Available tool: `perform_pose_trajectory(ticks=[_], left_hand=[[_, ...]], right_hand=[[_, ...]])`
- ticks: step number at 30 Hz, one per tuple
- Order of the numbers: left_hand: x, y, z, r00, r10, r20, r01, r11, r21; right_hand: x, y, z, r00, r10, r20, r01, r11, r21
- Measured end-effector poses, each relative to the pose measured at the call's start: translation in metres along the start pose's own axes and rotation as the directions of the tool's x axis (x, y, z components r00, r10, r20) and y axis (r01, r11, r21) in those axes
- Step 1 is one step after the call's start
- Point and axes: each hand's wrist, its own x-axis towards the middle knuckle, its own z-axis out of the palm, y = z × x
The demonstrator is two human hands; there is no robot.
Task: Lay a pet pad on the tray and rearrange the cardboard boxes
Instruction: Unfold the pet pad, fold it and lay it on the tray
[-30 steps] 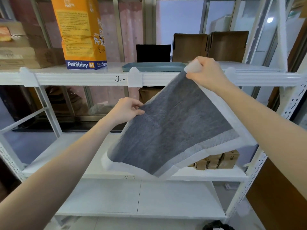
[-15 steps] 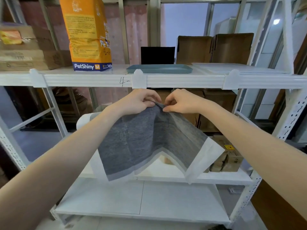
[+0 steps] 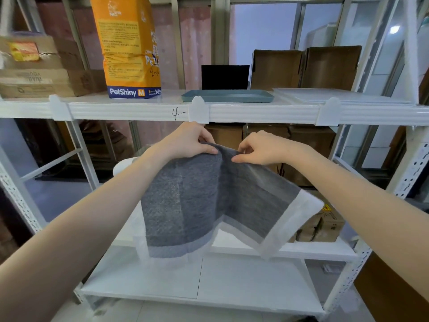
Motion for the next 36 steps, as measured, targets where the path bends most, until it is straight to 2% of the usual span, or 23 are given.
perform_pose_trajectory(ticks=[4, 8, 11, 14, 17, 21, 26, 29, 34, 36], left_hand=[[0.000, -0.002, -0.001, 1.000, -0.001, 0.016, 0.000, 1.000, 0.026], [-0.003, -0.003, 0.002, 1.000, -0.015, 0.021, 0.011, 0.984, 0.176], [-0.006, 0.001, 0.008, 0.998, -0.041, -0.045, 0.051, 0.968, 0.245], [-0.006, 0.005, 0.013, 0.991, -0.073, -0.115, 0.099, 0.965, 0.244], [-0.003, 0.001, 0.012, 0.985, -0.102, -0.142, 0.118, 0.987, 0.107], [-0.004, 0.002, 0.006, 0.990, -0.083, -0.112, 0.064, 0.984, -0.163], [-0.005, 0.000, 0.000, 1.000, -0.020, -0.016, 0.012, 0.930, -0.368], [-0.006, -0.002, 0.001, 1.000, -0.026, 0.009, 0.027, 0.864, -0.503], [-0.007, 0.004, -0.003, 0.991, -0.128, -0.033, 0.068, 0.707, -0.704], [-0.003, 0.002, -0.005, 0.981, -0.191, 0.029, 0.142, 0.614, -0.776]], right_hand=[[-0.003, 0.000, 0.008, 0.999, -0.007, -0.050, 0.008, 1.000, 0.030], [-0.003, -0.002, 0.008, 0.997, 0.009, -0.079, -0.006, 0.999, 0.037], [-0.002, -0.007, 0.007, 0.996, -0.002, -0.094, 0.014, 0.992, 0.123], [-0.005, -0.015, 0.006, 0.997, -0.018, -0.070, 0.036, 0.962, 0.272], [-0.007, -0.017, 0.006, 0.999, 0.003, -0.045, 0.016, 0.907, 0.421], [-0.005, -0.005, 0.003, 0.980, 0.020, -0.198, 0.045, 0.946, 0.320], [-0.003, 0.006, 0.007, 0.998, -0.021, -0.063, 0.037, 0.963, 0.267], [-0.003, 0.003, 0.009, 0.999, -0.046, 0.002, 0.044, 0.969, 0.244], [-0.002, -0.005, 0.009, 1.000, -0.013, 0.021, 0.006, 0.960, 0.281], [-0.002, -0.006, 0.009, 1.000, 0.002, 0.003, -0.003, 0.950, 0.313]])
